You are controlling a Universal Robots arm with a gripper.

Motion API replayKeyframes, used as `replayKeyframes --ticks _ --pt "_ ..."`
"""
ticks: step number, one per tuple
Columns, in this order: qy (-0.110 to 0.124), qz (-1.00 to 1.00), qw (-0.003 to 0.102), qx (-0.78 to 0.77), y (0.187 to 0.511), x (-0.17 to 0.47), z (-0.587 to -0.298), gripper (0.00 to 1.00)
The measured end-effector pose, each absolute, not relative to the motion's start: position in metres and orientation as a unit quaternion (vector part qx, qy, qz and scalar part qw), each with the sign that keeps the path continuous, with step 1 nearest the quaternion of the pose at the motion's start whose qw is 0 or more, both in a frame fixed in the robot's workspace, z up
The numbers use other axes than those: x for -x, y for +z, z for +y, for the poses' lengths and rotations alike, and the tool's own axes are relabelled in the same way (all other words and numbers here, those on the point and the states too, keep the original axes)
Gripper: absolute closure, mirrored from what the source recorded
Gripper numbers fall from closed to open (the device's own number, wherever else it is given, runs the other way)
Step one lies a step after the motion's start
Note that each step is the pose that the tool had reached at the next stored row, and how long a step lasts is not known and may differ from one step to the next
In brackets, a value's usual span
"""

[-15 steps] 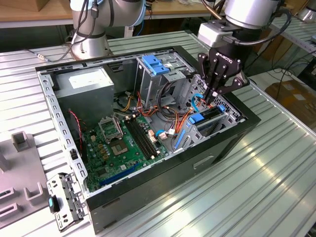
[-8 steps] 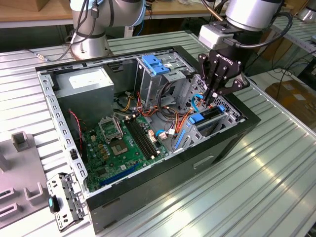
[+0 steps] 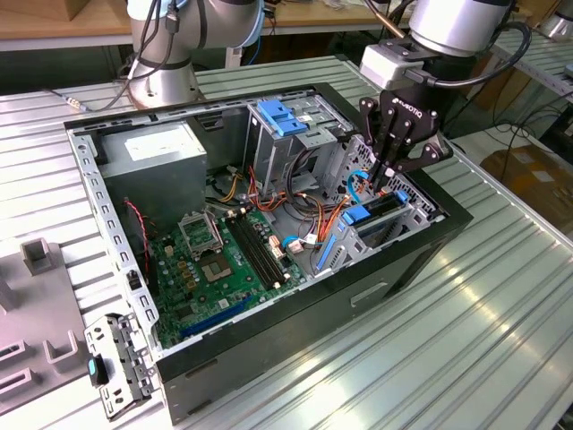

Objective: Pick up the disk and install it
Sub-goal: 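Insert the second disk wire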

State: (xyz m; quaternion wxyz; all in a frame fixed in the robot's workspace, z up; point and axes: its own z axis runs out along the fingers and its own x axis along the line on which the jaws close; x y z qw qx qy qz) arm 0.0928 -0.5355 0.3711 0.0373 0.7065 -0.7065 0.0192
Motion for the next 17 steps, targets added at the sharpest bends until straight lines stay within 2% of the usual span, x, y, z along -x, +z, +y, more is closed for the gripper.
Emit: replayKeyframes --ticks 2,6,11,17 --pt "0.022 -0.707 0.034 -0.706 0.3711 -0.0909 -0.5356 0.84" --pt "0.027 -0.707 0.018 -0.706 0.3702 -0.0860 -0.5374 0.84" --pt "0.032 -0.708 0.004 -0.706 0.3690 -0.0838 -0.5402 0.84" --pt "0.031 -0.708 -0.002 -0.706 0.3681 -0.0833 -0.5412 0.84"
